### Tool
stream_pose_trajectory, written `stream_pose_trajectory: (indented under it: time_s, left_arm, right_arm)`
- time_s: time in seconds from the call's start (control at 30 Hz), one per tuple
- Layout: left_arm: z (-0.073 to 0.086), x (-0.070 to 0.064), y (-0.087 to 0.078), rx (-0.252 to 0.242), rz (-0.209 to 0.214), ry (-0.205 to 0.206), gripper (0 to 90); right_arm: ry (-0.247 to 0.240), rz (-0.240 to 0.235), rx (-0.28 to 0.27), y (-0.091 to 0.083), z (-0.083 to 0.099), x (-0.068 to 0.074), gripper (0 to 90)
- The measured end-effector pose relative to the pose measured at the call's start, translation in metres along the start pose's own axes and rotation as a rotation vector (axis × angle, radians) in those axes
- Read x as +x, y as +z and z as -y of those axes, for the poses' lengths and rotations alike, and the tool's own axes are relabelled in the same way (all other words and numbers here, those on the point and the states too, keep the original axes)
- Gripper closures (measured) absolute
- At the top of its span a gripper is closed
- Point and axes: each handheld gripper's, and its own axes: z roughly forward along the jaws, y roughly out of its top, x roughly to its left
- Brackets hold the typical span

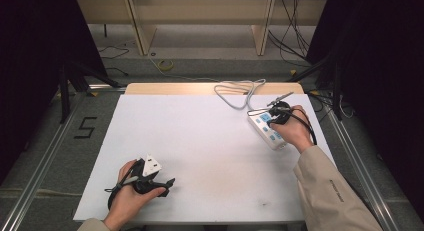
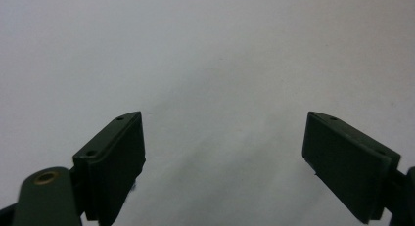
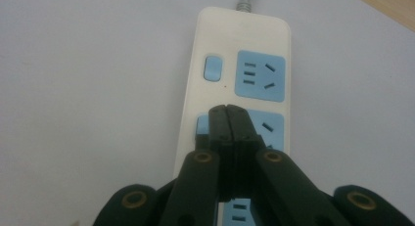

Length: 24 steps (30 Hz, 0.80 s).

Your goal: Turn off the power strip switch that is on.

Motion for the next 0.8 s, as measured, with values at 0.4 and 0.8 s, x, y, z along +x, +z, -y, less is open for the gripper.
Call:
stream_pose_trajectory:
  time_s: [0.4, 0.8]
  left_arm:
    - [-0.0003, -0.0002, 0.0001, 0.002, 0.002, 0.002, 15.6]
    - [-0.0002, -0.0002, 0.0002, 0.001, 0.004, 0.002, 15.6]
  right_arm:
    - [0.009, -0.001, 0.007, 0.0059, -0.002, -0.0028, 90.0]
    - [0.01, 0.0, 0.014, 0.0103, -0.0072, -0.0043, 90.0]
